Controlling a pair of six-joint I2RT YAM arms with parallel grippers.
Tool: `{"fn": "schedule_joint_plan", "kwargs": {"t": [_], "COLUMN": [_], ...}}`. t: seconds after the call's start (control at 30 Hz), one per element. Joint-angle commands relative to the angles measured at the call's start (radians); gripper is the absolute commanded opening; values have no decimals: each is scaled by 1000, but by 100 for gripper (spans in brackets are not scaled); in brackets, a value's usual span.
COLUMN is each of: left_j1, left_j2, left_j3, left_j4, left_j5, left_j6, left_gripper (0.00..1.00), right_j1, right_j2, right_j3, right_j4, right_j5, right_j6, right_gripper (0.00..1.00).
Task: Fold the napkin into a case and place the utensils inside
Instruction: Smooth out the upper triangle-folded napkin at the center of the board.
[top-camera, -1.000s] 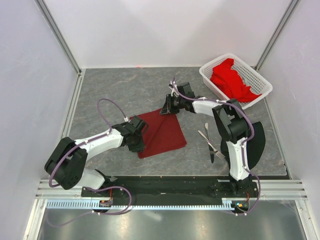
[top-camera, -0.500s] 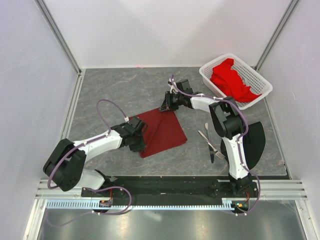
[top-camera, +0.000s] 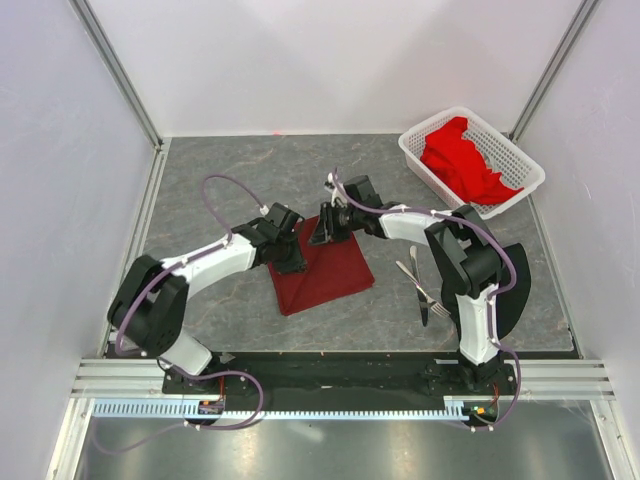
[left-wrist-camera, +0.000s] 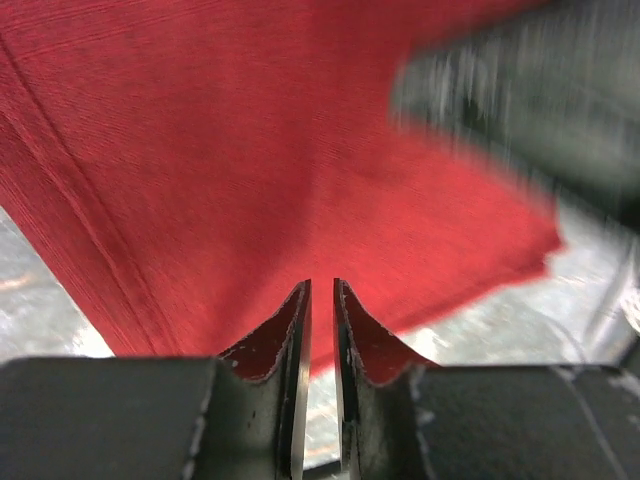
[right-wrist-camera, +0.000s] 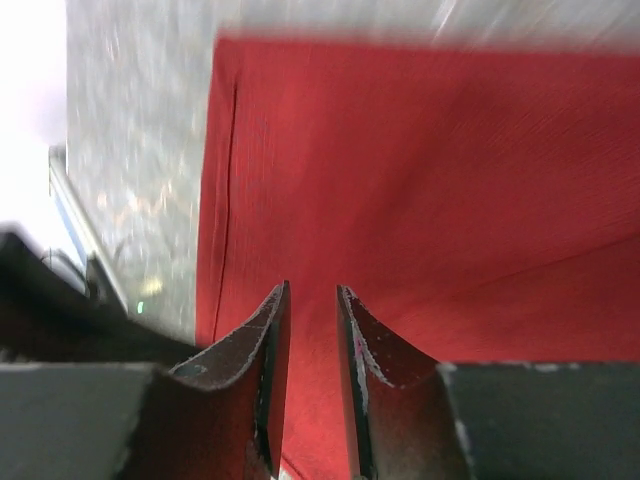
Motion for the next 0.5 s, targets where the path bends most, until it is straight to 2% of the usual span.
{"fn": "schedule_joint_plan", "kwargs": {"t": [0.0, 0.2, 0.3, 0.47], "left_j1": [20, 28, 28, 28], "left_j2": [64, 104, 13, -43], "left_j3": [3, -33, -51, -42], "left_j4": [58, 67, 61, 57], "left_j5": [-8, -7, 10, 60], "left_j6": [43, 48, 45, 27], "left_gripper": [21, 19, 20, 21], "right_j1": [11, -9, -11, -12], "right_j2": [33, 70, 47, 8], "right_j3": [-66, -35, -12, 5], "right_j4": [122, 90, 59, 56], "right_j5": [-67, -44, -35, -23], "right_j6": [44, 2, -11, -8], "right_gripper": [31, 30, 30, 31]}}
